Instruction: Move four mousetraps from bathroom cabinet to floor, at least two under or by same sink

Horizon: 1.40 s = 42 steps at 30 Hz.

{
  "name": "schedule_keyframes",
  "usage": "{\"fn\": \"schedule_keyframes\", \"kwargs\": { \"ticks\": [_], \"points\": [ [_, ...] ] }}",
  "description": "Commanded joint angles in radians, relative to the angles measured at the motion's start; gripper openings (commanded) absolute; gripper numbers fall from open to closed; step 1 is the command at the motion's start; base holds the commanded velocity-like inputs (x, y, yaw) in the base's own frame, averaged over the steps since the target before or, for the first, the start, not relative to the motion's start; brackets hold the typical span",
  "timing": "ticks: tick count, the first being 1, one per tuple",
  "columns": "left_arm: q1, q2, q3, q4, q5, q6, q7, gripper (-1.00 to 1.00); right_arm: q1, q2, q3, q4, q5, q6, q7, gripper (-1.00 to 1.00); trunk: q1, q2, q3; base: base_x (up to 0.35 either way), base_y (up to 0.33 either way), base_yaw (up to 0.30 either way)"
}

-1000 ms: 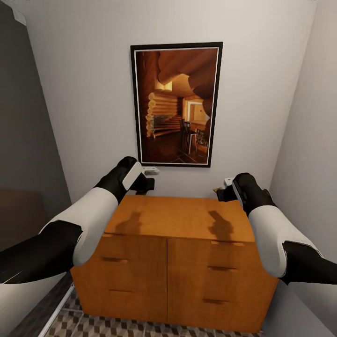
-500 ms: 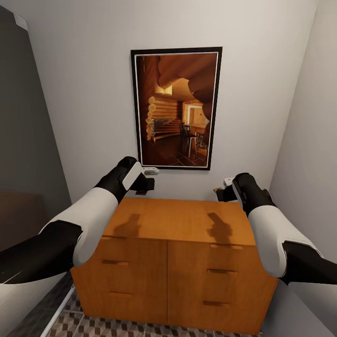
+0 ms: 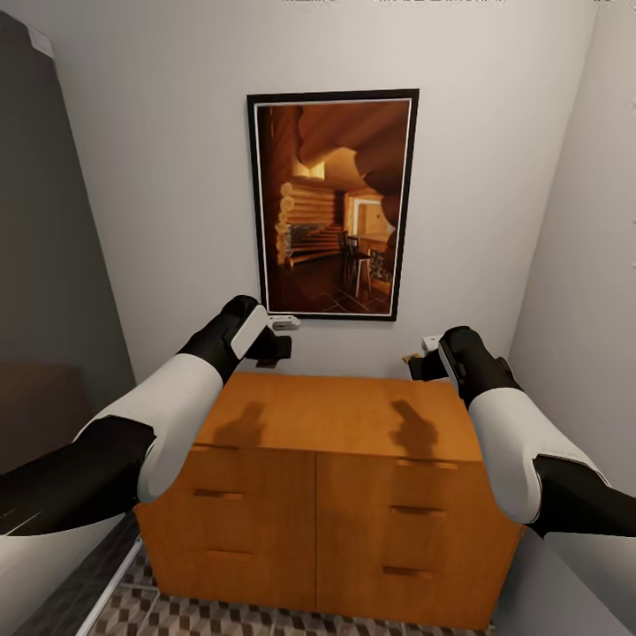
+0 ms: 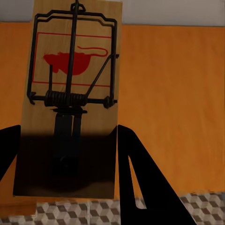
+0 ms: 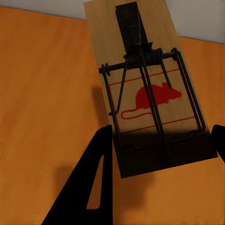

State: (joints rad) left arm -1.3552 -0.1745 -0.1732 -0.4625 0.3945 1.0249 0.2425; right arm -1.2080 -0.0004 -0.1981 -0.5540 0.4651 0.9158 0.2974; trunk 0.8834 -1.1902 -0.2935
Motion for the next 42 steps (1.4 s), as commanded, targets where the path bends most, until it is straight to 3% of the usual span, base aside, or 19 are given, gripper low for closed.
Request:
{"fn": "schedule_keyframes", "kwargs": {
  "ticks": [1,11,23,42],
  "points": [
    [-0.001,0.000,-0.003,-0.001,0.008,0.003,0.007,-1.00,-0.001,0.000,-0.004,-0.001,0.009,0.003,0.008,-1.00,0.000,-0.001,-0.001,-0.173,0.000,0.000],
    [-0.001,0.000,-0.004,0.000,0.004,0.003,0.006,-1.00,-0.001,0.000,-0.004,-0.001,0.012,0.003,0.008,-1.00,0.000,-0.001,-0.001,-0.268,0.000,0.000],
    [-0.001,0.000,-0.003,0.001,0.005,0.003,0.005,-1.00,-0.001,-0.005,-0.004,-0.001,0.013,0.003,0.008,-1.00,0.000,-0.001,-0.001,-0.045,0.008,0.000],
    [-0.001,0.000,-0.004,0.001,0.004,0.003,0.004,-1.00,-0.001,-0.006,-0.004,-0.001,0.012,0.003,0.008,-1.00,0.000,-0.001,-0.001,-0.187,0.180,0.000]
  ]
}}
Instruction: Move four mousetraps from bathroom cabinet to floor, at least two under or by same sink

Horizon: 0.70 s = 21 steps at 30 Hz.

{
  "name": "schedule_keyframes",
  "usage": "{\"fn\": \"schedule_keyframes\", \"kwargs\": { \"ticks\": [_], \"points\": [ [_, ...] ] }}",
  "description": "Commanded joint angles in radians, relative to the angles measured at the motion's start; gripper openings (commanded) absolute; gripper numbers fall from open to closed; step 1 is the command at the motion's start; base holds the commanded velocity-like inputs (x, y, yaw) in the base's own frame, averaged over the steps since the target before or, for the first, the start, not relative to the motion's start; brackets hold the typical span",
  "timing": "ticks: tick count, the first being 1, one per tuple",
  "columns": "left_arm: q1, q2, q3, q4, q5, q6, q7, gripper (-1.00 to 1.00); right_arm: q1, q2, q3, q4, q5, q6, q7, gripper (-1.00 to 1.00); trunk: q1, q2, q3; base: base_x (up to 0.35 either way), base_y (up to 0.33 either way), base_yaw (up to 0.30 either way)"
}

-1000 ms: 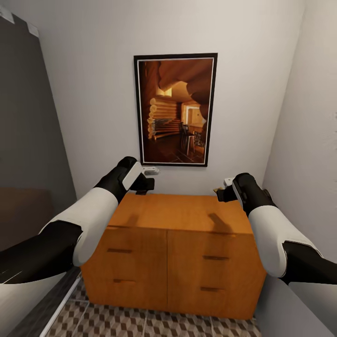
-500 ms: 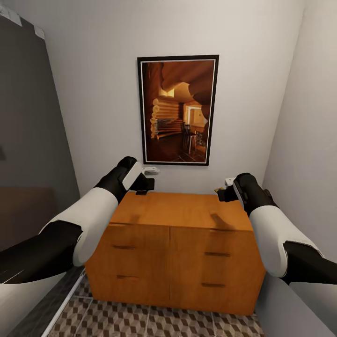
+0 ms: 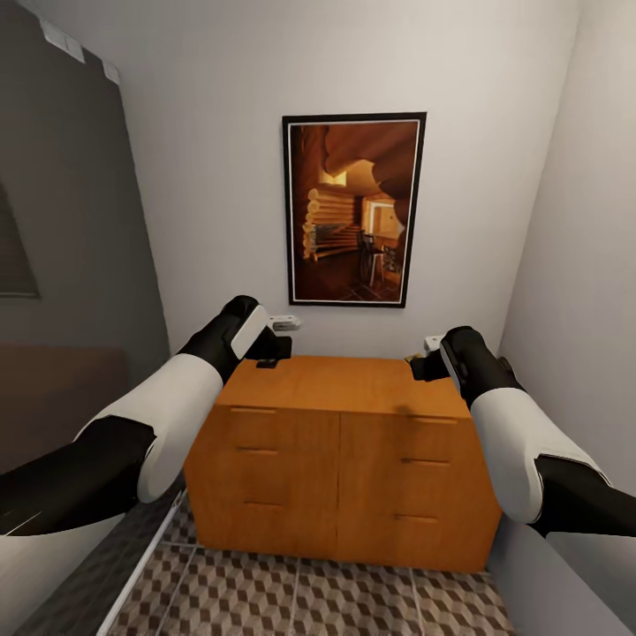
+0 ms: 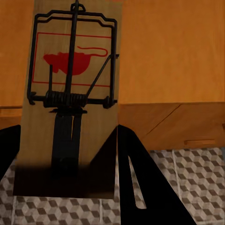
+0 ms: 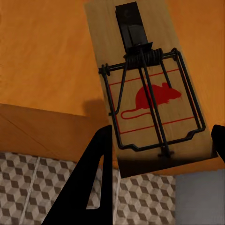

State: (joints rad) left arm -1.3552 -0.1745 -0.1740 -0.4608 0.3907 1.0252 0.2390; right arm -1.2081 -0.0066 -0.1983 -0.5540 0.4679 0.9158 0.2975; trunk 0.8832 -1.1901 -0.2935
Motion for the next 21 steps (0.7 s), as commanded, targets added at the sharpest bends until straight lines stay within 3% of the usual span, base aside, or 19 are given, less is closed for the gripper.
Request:
{"fn": "schedule_keyframes", "kwargs": {
  "ticks": [1,21],
  "points": [
    [-0.001,0.000,-0.003,0.000,0.008,0.003,0.007,-1.00,-0.001,0.000,-0.004,-0.001,0.009,0.003,0.008,-1.00,0.000,-0.001,-0.001,-0.049,0.048,0.000],
    [-0.001,0.000,-0.002,0.001,0.010,0.002,0.002,-1.00,-0.001,0.002,-0.004,0.005,0.009,0.002,0.005,-1.00,0.000,-0.001,-0.001,-0.006,0.006,0.000]
  ]
}}
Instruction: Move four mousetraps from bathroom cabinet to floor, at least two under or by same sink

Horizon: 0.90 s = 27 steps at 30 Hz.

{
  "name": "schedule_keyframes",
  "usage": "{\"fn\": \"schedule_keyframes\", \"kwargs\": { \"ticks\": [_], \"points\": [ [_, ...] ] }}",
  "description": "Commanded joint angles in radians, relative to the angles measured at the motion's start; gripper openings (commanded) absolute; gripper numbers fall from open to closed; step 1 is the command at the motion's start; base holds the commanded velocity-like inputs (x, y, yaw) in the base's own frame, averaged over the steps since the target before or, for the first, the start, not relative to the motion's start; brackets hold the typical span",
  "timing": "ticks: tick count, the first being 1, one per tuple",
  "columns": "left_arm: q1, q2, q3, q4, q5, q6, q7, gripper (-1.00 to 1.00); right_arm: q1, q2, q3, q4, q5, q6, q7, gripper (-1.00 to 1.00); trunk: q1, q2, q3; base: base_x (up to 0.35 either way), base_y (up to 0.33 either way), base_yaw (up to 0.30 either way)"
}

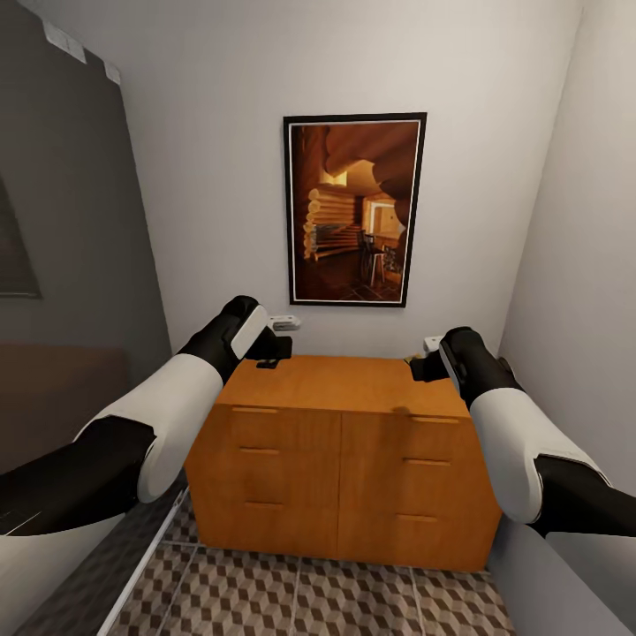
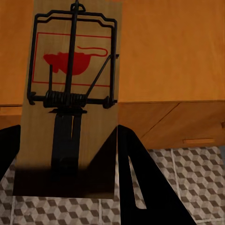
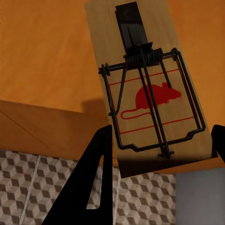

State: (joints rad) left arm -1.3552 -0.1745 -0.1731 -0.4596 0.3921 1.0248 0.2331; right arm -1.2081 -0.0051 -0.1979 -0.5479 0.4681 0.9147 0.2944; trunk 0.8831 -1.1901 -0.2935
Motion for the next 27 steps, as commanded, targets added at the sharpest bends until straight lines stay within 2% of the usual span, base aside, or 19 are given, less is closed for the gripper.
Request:
{"fn": "schedule_keyframes", "kwargs": {
  "ticks": [1,19,27],
  "points": [
    [-0.001,0.000,-0.004,-0.001,0.008,0.003,0.008,-1.00,-0.001,0.000,-0.004,-0.001,0.009,0.003,0.008,-1.00,0.000,-0.001,-0.001,0.000,0.000,0.000],
    [-0.001,0.000,-0.003,-0.001,0.009,0.002,0.007,-1.00,-0.001,0.001,-0.003,-0.001,0.009,0.003,0.008,-1.00,0.000,-0.001,-0.001,0.000,0.000,0.000],
    [-0.001,0.000,-0.003,-0.001,0.010,0.001,0.007,-1.00,-0.001,0.002,-0.004,0.001,0.005,-0.028,0.008,-1.00,0.000,-0.001,-0.001,-0.021,0.003,0.000]
  ]
}}
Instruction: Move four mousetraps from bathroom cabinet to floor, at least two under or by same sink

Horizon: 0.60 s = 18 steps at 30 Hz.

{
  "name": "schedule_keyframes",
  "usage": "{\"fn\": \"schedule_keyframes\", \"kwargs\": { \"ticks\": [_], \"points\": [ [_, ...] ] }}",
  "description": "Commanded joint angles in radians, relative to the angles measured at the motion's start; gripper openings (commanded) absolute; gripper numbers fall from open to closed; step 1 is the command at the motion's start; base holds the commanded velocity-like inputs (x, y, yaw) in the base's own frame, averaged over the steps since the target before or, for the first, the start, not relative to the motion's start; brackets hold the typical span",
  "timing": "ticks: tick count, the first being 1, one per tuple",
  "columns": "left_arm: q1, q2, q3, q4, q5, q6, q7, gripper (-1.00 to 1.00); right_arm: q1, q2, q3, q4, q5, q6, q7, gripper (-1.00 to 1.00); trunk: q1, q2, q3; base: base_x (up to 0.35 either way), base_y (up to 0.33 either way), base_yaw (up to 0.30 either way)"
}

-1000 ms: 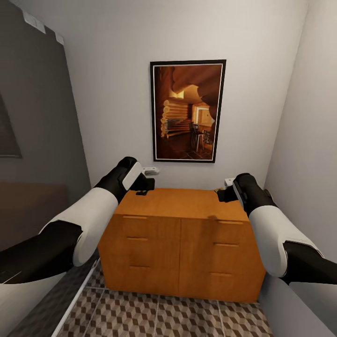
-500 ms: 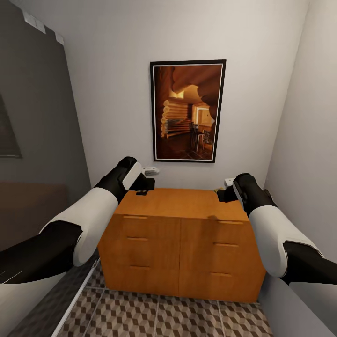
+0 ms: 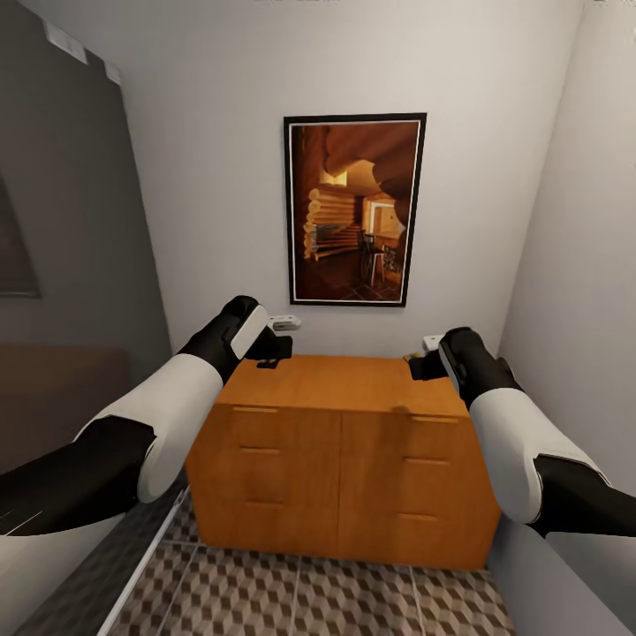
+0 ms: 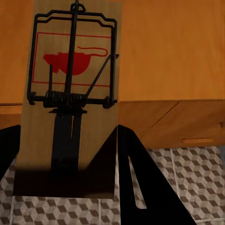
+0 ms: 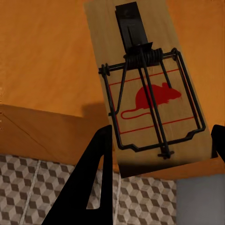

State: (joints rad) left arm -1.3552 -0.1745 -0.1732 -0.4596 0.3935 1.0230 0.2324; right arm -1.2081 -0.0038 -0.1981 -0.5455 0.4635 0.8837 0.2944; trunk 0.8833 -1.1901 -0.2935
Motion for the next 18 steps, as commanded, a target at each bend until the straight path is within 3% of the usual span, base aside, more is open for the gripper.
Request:
{"fn": "schedule_keyframes", "kwargs": {
  "ticks": [1,18],
  "points": [
    [-0.001,0.000,-0.004,-0.001,0.008,0.003,0.008,-1.00,-0.001,0.000,-0.004,0.003,0.009,-0.002,0.008,-1.00,0.000,-0.001,-0.001,-0.166,0.074,0.000],
    [-0.001,0.000,-0.004,0.022,0.006,0.003,0.007,-1.00,0.006,-0.001,-0.004,0.013,0.010,-0.008,0.007,-1.00,0.000,-0.001,-0.001,-0.305,0.040,0.000]
  ]
}}
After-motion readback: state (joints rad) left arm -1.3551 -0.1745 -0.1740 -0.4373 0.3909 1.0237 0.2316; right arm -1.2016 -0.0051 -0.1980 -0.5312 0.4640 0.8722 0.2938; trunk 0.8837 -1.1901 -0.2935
